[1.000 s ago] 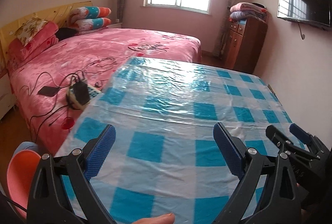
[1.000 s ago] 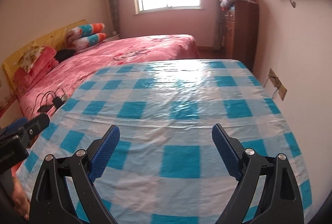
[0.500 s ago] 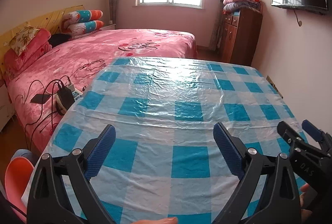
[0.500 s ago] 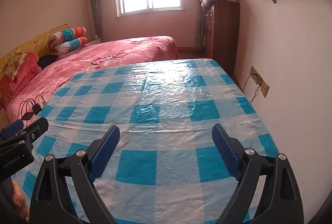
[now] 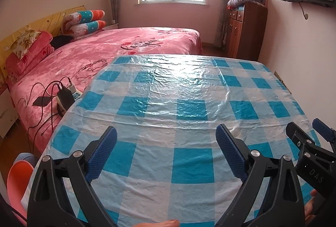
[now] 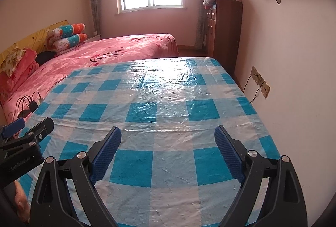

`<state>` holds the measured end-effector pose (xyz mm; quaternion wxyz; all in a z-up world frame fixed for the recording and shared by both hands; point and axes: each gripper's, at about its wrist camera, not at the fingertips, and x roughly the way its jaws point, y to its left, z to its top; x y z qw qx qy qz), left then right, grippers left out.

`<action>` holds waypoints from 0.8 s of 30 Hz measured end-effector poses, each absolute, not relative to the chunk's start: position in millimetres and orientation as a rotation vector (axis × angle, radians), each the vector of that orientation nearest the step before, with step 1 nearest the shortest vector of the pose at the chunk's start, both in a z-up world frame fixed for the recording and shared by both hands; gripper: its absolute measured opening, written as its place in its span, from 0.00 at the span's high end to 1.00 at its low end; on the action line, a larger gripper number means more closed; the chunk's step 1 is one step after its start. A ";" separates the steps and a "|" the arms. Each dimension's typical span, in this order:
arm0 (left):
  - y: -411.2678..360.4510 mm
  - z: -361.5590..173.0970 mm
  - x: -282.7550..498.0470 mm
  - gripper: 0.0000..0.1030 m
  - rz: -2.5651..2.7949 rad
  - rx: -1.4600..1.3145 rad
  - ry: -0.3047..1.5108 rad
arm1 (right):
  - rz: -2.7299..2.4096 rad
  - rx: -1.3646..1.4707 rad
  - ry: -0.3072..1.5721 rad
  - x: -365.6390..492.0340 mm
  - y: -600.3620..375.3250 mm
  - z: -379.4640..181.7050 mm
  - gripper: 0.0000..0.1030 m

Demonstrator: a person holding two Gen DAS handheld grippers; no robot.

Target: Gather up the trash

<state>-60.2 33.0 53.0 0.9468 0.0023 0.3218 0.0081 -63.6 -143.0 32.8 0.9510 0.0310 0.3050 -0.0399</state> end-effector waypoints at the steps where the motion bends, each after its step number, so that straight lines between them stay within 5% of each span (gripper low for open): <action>1: 32.9 52.4 -59.9 0.07 0.017 0.006 0.656 | -0.081 0.063 0.622 -63.4 -143.0 32.4 0.13; 24: 35.5 48.3 -54.1 0.07 0.018 0.004 0.665 | -0.067 0.050 0.665 -53.5 -137.7 22.6 0.13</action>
